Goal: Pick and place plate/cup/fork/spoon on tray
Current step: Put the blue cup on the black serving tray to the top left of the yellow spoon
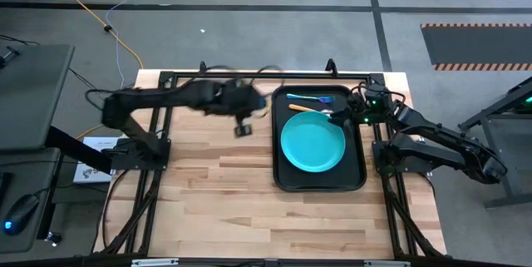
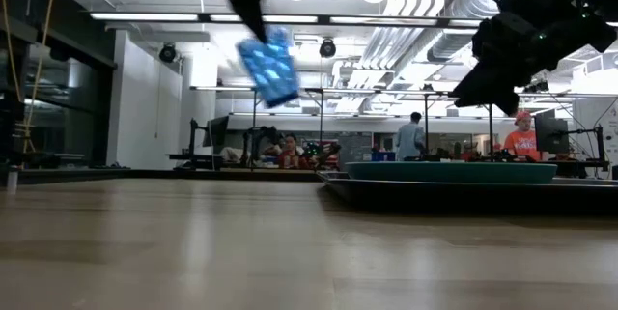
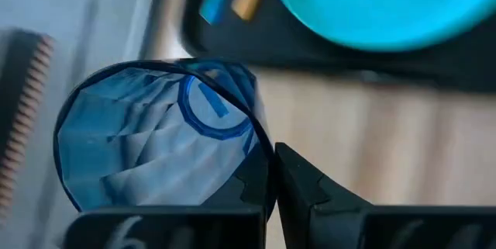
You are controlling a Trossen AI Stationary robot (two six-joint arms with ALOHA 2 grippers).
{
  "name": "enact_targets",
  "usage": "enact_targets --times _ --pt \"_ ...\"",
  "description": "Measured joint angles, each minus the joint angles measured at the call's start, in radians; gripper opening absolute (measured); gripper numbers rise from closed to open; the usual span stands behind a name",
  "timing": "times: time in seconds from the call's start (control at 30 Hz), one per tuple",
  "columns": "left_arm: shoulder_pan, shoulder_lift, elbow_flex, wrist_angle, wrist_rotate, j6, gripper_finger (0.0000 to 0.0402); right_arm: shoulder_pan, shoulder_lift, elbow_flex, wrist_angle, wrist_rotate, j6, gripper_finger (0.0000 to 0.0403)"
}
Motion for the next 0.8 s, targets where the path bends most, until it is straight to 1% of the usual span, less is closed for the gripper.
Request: enact_targets --times 0.07,0.1,0.17,0.27,0.37,0.53,0.7,0.8 --pt "0.049 0.075 0.072 0.042 -0.018 0.09 0.0001 0.019 0.0 0.0 0.022 0.014 0.002 0.0142" --pt "0.07 0.111 0.103 0.07 -0.008 0.137 0.0001 0.029 0.0 0.0 0.03 0.027 0.003 0.0142" --pt "0.111 0.176 0.15 0.136 0.056 0.221 0.0001 0.046 0.0 0.0 0.038 0.052 0.008 0.0142" --pt "0.152 0.256 0.183 0.21 0.167 0.289 0.0001 0.066 0.0 0.0 0.044 0.078 0.009 0.0142" --pt "0.175 0.318 0.187 0.238 0.18 0.333 0.0001 0.084 0.0 0.0 0.044 0.123 0.009 0.0142" --pt "0.187 0.38 0.187 0.267 0.186 0.352 0.0001 0.103 0.0 0.0 0.044 0.206 0.003 0.0142" --pt "0.184 0.419 0.187 0.272 0.178 0.376 0.0001 0.109 0.0 0.0 0.047 0.22 0.001 0.0142" --pt "0.185 0.429 0.187 0.312 0.21 0.377 0.0001 0.109 0.0 0.0 0.05 0.226 0.001 0.0142"
